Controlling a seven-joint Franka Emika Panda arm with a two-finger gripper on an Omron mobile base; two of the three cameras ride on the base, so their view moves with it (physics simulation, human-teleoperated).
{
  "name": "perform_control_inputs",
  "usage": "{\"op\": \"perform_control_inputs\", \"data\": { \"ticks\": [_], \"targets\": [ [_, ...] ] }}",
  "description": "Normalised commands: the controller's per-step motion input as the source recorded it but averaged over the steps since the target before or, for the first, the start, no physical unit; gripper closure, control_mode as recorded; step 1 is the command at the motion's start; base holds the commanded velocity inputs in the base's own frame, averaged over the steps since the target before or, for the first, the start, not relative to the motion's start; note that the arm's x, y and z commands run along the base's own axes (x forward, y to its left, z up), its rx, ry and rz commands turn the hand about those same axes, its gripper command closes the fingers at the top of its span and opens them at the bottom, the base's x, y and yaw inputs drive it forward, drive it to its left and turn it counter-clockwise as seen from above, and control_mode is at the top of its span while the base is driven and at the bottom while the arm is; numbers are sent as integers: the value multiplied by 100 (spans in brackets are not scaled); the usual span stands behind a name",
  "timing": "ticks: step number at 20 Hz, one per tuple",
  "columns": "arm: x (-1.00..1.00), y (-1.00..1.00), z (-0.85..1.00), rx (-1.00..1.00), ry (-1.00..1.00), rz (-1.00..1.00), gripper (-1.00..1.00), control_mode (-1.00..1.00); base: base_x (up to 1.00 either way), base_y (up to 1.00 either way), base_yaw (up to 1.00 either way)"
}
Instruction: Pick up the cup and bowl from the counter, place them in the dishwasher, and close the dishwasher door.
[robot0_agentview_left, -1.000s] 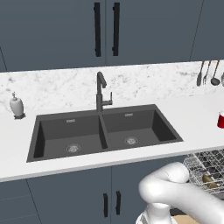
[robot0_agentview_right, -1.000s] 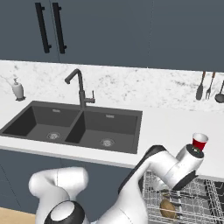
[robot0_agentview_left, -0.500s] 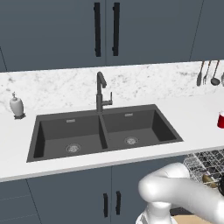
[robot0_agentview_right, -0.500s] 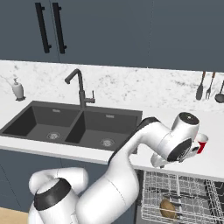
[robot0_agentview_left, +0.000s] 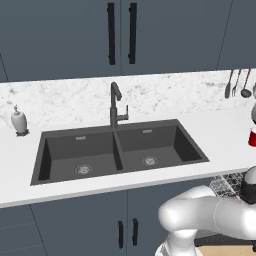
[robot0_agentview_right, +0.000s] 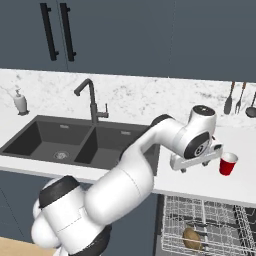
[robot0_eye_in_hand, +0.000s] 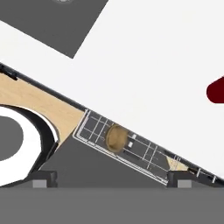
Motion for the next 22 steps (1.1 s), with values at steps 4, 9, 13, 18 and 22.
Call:
{"op": "perform_control_inputs", "data": {
  "ticks": [4,9,13,18,22],
  "targets": [
    [14,-5,-3,0,-11,-1,-100,-100,0,0,0],
    [46,-4,0,-3,-3,-2,-100,-100,0,0,0],
    [71,-4,0,-7,1,0,-100,-100,0,0,0],
    [58,-17,0,-2,9,0,-100,-100,0,0,0],
    [20,-50,0,4,3,-5,-100,-100,0,0,0]
  ]
}}
